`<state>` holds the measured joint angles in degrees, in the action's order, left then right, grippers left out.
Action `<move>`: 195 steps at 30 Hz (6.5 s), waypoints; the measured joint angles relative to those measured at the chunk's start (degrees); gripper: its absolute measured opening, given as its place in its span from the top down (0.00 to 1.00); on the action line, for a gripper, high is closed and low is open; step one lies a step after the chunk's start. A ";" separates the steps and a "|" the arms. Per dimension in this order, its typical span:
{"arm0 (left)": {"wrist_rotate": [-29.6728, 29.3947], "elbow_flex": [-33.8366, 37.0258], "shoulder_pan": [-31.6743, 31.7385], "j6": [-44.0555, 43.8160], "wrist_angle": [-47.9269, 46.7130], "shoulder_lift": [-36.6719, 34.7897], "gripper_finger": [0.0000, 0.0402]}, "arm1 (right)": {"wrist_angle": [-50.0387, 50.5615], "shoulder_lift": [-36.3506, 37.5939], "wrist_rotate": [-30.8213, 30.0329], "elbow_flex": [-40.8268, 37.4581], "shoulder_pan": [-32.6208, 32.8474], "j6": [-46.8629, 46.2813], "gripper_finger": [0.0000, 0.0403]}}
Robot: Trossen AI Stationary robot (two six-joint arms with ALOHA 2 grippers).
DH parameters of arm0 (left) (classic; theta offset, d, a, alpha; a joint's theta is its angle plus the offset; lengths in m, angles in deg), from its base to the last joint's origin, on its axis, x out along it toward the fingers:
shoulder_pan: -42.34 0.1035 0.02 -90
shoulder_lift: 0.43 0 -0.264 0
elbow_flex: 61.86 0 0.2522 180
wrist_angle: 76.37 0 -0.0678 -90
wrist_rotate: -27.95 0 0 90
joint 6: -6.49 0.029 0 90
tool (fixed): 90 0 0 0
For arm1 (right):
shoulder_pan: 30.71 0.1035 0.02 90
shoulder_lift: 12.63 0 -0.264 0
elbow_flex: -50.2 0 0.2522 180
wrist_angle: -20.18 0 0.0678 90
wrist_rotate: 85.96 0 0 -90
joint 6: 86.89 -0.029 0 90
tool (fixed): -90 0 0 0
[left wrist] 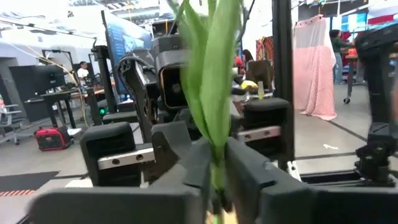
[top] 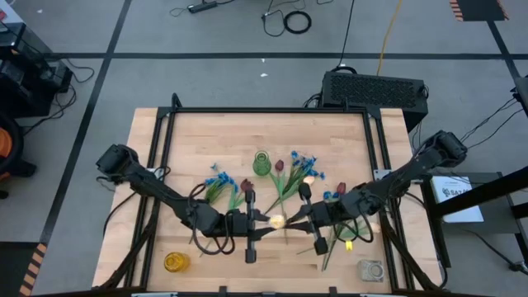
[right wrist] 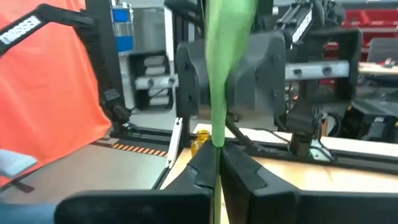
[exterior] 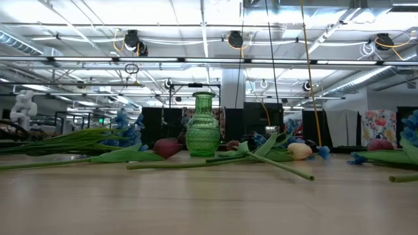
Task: Sort flowers into vase by color
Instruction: Put the middle left yellow flower into the transparent vase, then put the bottom yellow flower into the transparent vase
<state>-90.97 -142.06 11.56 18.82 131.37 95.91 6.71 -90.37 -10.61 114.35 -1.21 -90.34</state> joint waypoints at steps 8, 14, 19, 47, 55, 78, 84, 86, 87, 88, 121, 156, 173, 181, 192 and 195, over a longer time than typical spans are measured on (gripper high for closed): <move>-3.15 -0.07 -3.79 -2.83 -13.91 -5.67 0.48 | 13.18 12.76 -6.34 0.00 5.86 -3.09 1.00; -7.77 -0.05 -6.44 -2.99 -18.77 -7.06 0.41 | 23.49 24.31 -16.29 0.00 15.69 -8.41 1.00; -9.10 -0.04 -7.56 -2.99 -18.73 -7.17 0.40 | 32.88 31.63 -18.72 0.00 24.69 -13.28 1.00; -9.08 0.02 -7.59 -19.78 -21.46 -6.41 0.40 | 47.47 35.29 -4.54 -0.04 34.64 -14.33 1.00; -9.10 0.00 -8.02 -25.29 -19.26 -5.49 0.40 | 47.29 34.83 -8.47 -0.04 37.71 -18.01 1.00; -10.66 0.00 -9.49 -25.08 -3.76 1.88 0.40 | 44.53 25.25 -37.31 -0.04 52.42 -36.25 1.00; -10.81 0.00 -9.49 -25.04 -4.51 1.88 0.40 | 44.58 22.85 -42.50 -0.04 54.16 -38.78 1.00; -10.81 0.00 -9.49 -25.02 -4.55 1.88 0.40 | 44.60 21.59 -42.58 -0.04 54.64 -39.78 1.00; -10.81 0.00 -9.49 -24.93 -4.68 1.88 0.40 | 44.62 20.98 -42.64 -0.04 54.78 -40.37 1.00; -10.81 0.00 -9.49 -24.51 -4.70 1.88 0.40 | 44.66 20.43 -42.69 -0.04 54.89 -40.96 1.00; -10.81 -0.02 -9.49 -23.64 -4.66 1.85 0.40 | 51.53 11.12 -45.03 -0.04 55.01 -51.53 0.84; -9.77 -0.15 -6.72 -22.35 -4.65 3.23 0.40 | 60.76 16.19 -66.89 22.53 58.71 -32.87 0.50; 6.29 -31.51 4.96 -31.55 -38.82 28.74 0.40 | 63.53 15.86 -75.30 16.60 57.09 -32.33 0.50; 12.45 -39.37 7.22 -32.26 -39.28 37.22 0.40 | 60.36 13.68 -75.32 16.19 57.09 -30.18 0.50; 13.13 -39.41 8.43 -35.87 -38.34 43.38 0.40 | 60.31 13.68 -75.41 16.20 54.33 -28.41 0.50; 12.32 -39.43 8.57 -35.47 -37.90 44.47 0.40 | 60.34 13.68 -75.37 16.20 53.71 -27.82 0.50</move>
<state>-78.65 -181.48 20.14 -16.64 93.48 140.39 67.05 -76.69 -85.97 130.55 52.50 -118.16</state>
